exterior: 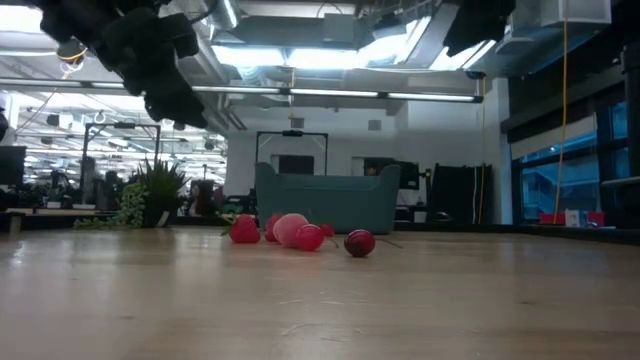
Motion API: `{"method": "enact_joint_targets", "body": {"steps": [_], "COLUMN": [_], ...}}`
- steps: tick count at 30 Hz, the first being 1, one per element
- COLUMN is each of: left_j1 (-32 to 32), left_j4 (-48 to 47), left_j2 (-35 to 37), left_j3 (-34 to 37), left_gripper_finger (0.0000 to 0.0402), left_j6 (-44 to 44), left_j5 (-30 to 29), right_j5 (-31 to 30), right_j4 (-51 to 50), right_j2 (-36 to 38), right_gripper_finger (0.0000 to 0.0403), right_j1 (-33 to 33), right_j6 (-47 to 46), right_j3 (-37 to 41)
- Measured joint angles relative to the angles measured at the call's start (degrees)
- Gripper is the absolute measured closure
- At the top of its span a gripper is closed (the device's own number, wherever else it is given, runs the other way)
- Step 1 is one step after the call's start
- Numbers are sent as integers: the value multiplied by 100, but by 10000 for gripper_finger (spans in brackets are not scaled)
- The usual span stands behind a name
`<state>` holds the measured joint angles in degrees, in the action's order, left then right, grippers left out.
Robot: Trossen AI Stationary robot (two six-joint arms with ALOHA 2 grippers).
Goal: Pick and placing Produce into tupperware
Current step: Put the red cherry into the blue bin
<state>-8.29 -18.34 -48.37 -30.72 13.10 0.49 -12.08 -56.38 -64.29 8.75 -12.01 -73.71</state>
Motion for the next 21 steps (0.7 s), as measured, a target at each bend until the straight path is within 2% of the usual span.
{"method": "enact_joint_targets", "body": {"steps": [5,9,13,16,21], "left_j1": [70,85,85,85,85], "left_j4": [1041,1312,1344,1534,1858], "left_j2": [49,45,45,43,40], "left_j3": [515,754,833,833,833], "left_gripper_finger": [204,204,204,204,204], "left_j6": [-128,-125,24,27,27], "left_j5": [-140,-251,-268,-270,-280], "right_j5": [-30,16,19,21,30], "right_j4": [178,796,1413,2347,3707], "right_j2": [-510,-710,-615,-570,-560], "right_gripper_finger": [242,242,242,242,242], "right_j1": [-183,-395,-631,-817,-1052], "right_j6": [-169,463,-122,-265,195], "right_j3": [128,882,1687,2196,3026]}}
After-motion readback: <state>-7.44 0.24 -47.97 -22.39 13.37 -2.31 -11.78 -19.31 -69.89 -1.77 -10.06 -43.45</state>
